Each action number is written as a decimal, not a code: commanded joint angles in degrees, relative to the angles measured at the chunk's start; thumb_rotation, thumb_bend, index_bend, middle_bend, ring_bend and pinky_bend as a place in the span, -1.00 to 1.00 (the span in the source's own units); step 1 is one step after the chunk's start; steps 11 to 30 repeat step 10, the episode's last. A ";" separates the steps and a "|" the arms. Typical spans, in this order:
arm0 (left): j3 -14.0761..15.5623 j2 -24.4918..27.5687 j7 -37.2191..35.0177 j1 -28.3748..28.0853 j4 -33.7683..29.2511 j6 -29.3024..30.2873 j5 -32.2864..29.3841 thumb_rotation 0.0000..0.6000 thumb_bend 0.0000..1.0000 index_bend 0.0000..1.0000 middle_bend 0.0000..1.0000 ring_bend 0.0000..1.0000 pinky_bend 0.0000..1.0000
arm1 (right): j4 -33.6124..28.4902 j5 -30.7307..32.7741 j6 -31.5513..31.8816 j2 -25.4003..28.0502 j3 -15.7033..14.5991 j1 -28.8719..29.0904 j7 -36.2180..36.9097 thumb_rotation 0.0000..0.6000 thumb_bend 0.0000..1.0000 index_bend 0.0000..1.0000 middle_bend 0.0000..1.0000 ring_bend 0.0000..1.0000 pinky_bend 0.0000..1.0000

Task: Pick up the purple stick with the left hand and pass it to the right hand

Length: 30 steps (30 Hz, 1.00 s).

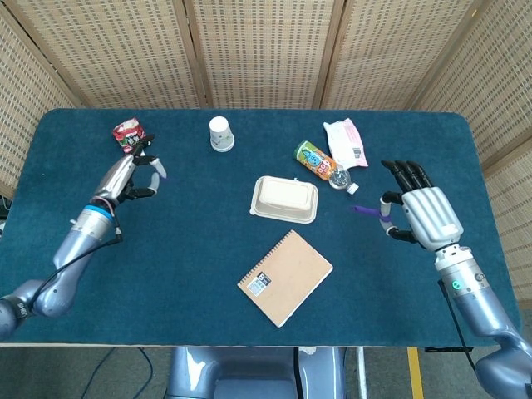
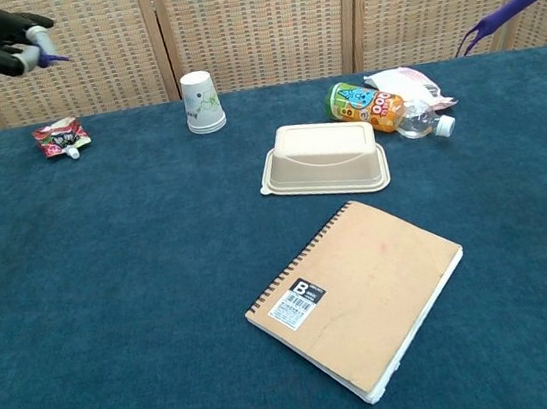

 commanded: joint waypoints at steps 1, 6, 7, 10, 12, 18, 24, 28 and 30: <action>3.32 5.25 6.89 2.07 -0.47 2.23 3.27 1.00 0.22 0.44 -1.00 -1.00 -1.00 | 0.11 -0.77 -0.53 -0.35 -0.75 -0.25 0.23 1.00 0.57 0.65 -0.72 -1.00 -1.00; 7.78 11.51 20.56 5.11 -4.55 7.95 4.43 1.00 0.22 0.43 -1.00 -1.00 -1.00 | -1.63 -1.84 -1.63 -1.96 -1.60 0.22 -0.75 1.00 0.57 0.65 -0.73 -1.00 -1.00; 8.31 11.93 22.32 5.40 -5.00 8.69 4.35 1.00 0.22 0.43 -1.00 -1.00 -1.00 | -2.09 -1.83 -1.87 -2.09 -1.65 0.37 -1.22 1.00 0.57 0.65 -0.73 -1.00 -1.00; 9.54 12.69 26.34 6.07 -6.01 10.41 4.00 1.00 0.22 0.42 -1.00 -1.00 -1.00 | -3.31 -1.68 -2.29 -2.46 -1.71 0.77 -2.78 1.00 0.57 0.65 -0.73 -1.00 -1.00; 9.54 12.69 26.34 6.07 -6.01 10.41 4.00 1.00 0.22 0.42 -1.00 -1.00 -1.00 | -3.31 -1.68 -2.29 -2.46 -1.71 0.77 -2.78 1.00 0.57 0.65 -0.73 -1.00 -1.00; 9.54 12.69 26.34 6.07 -6.01 10.41 4.00 1.00 0.22 0.42 -1.00 -1.00 -1.00 | -3.31 -1.68 -2.29 -2.46 -1.71 0.77 -2.78 1.00 0.57 0.65 -0.73 -1.00 -1.00; 9.54 12.69 26.34 6.07 -6.01 10.41 4.00 1.00 0.22 0.42 -1.00 -1.00 -1.00 | -3.31 -1.68 -2.29 -2.46 -1.71 0.77 -2.78 1.00 0.57 0.65 -0.73 -1.00 -1.00; 9.54 12.69 26.34 6.07 -6.01 10.41 4.00 1.00 0.22 0.42 -1.00 -1.00 -1.00 | -3.31 -1.68 -2.29 -2.46 -1.71 0.77 -2.78 1.00 0.57 0.65 -0.73 -1.00 -1.00; 9.54 12.69 26.34 6.07 -6.01 10.41 4.00 1.00 0.22 0.42 -1.00 -1.00 -1.00 | -3.31 -1.68 -2.29 -2.46 -1.71 0.77 -2.78 1.00 0.57 0.65 -0.73 -1.00 -1.00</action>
